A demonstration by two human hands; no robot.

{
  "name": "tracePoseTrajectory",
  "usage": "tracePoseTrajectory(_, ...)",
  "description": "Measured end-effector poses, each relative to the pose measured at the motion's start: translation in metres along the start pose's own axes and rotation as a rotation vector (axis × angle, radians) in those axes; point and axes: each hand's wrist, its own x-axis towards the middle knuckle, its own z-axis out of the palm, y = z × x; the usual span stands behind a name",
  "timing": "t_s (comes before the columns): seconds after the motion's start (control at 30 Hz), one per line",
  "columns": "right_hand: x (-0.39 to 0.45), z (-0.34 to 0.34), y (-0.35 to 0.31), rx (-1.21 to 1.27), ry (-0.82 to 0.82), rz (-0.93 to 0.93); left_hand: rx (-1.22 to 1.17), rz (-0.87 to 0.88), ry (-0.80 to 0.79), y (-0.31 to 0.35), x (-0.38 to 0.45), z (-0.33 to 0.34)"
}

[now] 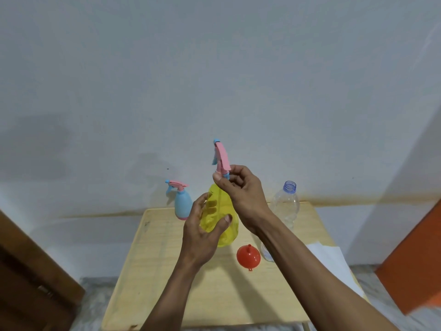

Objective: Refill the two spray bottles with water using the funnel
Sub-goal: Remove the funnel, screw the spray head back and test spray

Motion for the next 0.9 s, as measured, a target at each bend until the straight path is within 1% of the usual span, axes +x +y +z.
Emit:
tracePoseTrajectory(0.17, 0.002, 0.000, 0.001, -0.059, -0.018, -0.005, -0.017, 0.012, -0.004, 0.003, 0.003, 0.003)
tracePoseTrajectory(0.3, 0.005, 0.000, 0.000, -0.030, -0.002, 0.006, -0.018, 0.015, -0.001, 0.003, 0.006, 0.004)
tracePoseTrajectory(0.53, 0.007, -0.004, -0.003, -0.029, -0.037, 0.013, -0.099, 0.010, -0.017, 0.006, 0.009, 0.006)
tracePoseTrajectory(0.73, 0.010, -0.007, -0.005, -0.073, -0.067, 0.014, -0.121, -0.001, -0.028, 0.006, 0.012, 0.009)
tracePoseTrajectory(0.83, 0.012, -0.008, -0.005, -0.030, -0.058, 0.024, -0.119, 0.006, -0.024, 0.009, 0.012, 0.011)
tracePoseTrajectory(0.9, 0.012, -0.008, -0.007, -0.047, -0.067, 0.019, -0.125, 0.015, -0.027, 0.011, 0.012, 0.012)
